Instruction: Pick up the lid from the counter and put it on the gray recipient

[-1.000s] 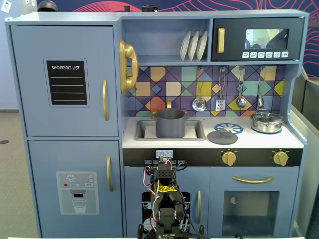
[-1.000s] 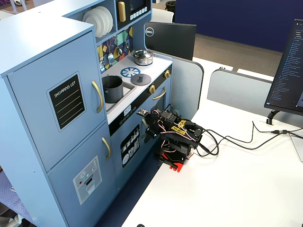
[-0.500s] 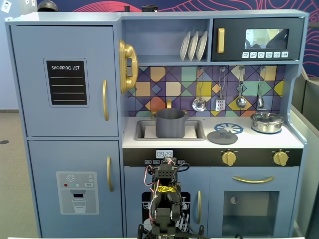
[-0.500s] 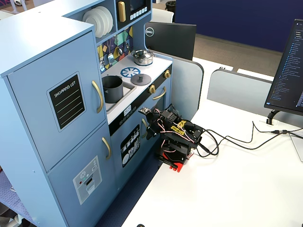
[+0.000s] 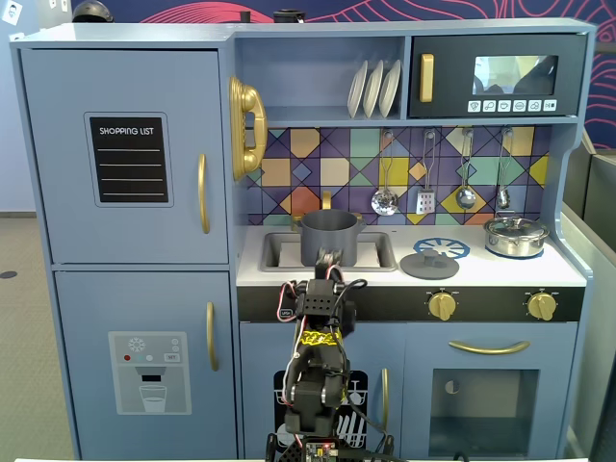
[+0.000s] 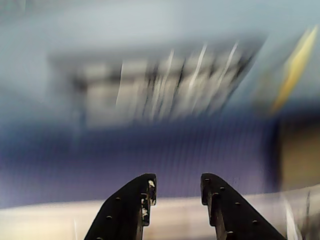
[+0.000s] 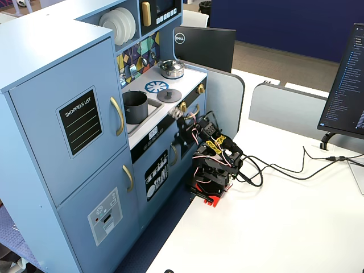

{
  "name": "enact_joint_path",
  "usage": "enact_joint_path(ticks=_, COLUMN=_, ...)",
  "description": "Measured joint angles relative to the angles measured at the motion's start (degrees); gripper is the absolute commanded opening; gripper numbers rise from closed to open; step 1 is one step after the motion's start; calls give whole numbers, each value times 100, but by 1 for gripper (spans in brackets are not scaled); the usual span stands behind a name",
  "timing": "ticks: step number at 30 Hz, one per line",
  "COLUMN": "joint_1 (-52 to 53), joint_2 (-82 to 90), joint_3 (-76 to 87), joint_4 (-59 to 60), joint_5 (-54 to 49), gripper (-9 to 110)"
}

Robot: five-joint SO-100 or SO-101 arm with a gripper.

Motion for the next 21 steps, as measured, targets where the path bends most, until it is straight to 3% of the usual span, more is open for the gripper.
enact_joint_path(ticks=10, joint_1=1441, joint_2=-431, joint_3=-105, joint_4=-4254, joint_5=62, gripper=0)
enact_joint_path(ticks=13, joint_1=1679, joint_2=-712, joint_3=-105, joint_4=-4939, joint_5=53, gripper=11)
enact_joint_path(ticks=21, joint_1=2435, joint_2=-1389, joint_3=-62, joint_4=-6231, joint_5=97, gripper=24)
